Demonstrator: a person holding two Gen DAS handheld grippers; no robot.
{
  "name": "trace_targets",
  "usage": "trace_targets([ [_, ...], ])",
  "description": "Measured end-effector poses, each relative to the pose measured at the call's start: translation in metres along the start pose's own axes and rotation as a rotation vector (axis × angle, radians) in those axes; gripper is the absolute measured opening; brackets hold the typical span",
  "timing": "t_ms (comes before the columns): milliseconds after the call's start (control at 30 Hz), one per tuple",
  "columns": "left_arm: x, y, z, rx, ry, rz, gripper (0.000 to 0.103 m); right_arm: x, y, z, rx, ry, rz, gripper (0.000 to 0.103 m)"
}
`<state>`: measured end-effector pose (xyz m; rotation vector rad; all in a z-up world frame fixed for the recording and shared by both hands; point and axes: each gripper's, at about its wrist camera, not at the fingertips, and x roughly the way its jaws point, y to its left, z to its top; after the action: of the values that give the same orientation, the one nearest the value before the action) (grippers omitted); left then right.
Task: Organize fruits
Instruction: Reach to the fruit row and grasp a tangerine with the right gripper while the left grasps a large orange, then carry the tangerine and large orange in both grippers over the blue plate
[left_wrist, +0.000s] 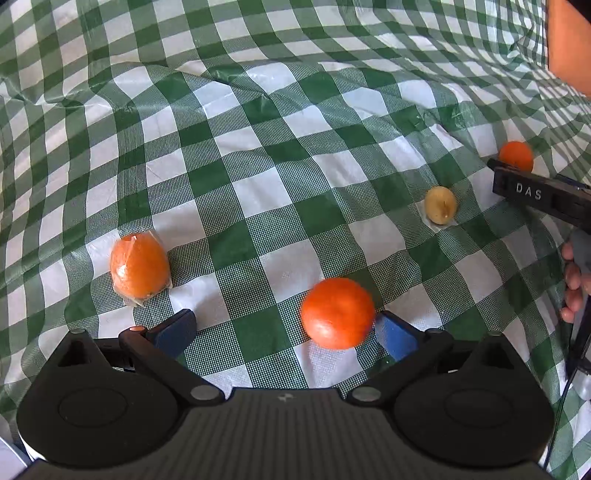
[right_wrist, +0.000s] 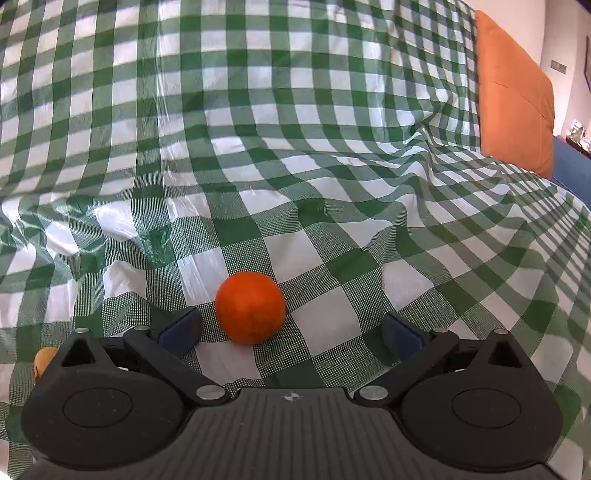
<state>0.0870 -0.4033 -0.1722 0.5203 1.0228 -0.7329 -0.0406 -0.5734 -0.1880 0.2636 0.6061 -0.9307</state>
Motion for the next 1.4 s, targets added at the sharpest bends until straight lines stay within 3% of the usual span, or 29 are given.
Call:
trace_targets([
  [33,0.0,0.0,0.0,0.002,0.0,0.004,0.103,-0.001,0.0,-0.001,-0.001,-0.005,-0.005,0.1],
  [67,-0.002,-0.002,0.001,0.005,-0.004,0.005,0.093,-0.004,0.002,-0.001,-0.011,-0.013,-0.011,0.097],
  [100,-0.008,-0.003,0.0,0.01,-0.02,-0.016,0.083,-0.007,0.005,-0.001,-0.029,-0.025,-0.02,0.084],
  [133,-0.015,-0.005,-0.001,0.029,-0.042,-0.044,0.052,-0.014,0.01,-0.001,-0.057,-0.036,-0.035,0.058],
  [167,-0.023,-0.008,-0.001,0.057,-0.053,-0.05,0.038,-0.017,0.015,0.0,-0.098,-0.037,-0.046,0.038],
  [233,-0.031,-0.011,-0.002,0.078,-0.067,-0.05,0.038,-0.026,0.026,-0.001,-0.156,-0.015,-0.078,0.036],
  [400,-0.073,-0.005,-0.012,0.086,-0.122,-0.069,0.038,-0.056,0.012,0.005,-0.044,-0.004,-0.07,0.036],
  [633,-0.159,0.016,-0.044,0.065,-0.159,-0.015,0.038,-0.156,0.003,0.001,0.039,-0.043,0.011,0.036],
  [833,-0.234,0.056,-0.095,0.008,-0.168,0.059,0.038,-0.26,0.028,-0.017,0.069,-0.053,0.161,0.036],
  [1100,-0.312,0.125,-0.187,-0.08,-0.148,0.135,0.038,-0.389,0.103,-0.057,-0.015,-0.017,0.41,0.036],
  [1200,-0.331,0.151,-0.22,-0.134,-0.145,0.153,0.038,-0.425,0.132,-0.073,-0.076,0.002,0.504,0.037],
  [1400,-0.359,0.192,-0.276,-0.237,-0.156,0.194,0.038,-0.481,0.179,-0.104,-0.234,-0.005,0.594,0.037],
])
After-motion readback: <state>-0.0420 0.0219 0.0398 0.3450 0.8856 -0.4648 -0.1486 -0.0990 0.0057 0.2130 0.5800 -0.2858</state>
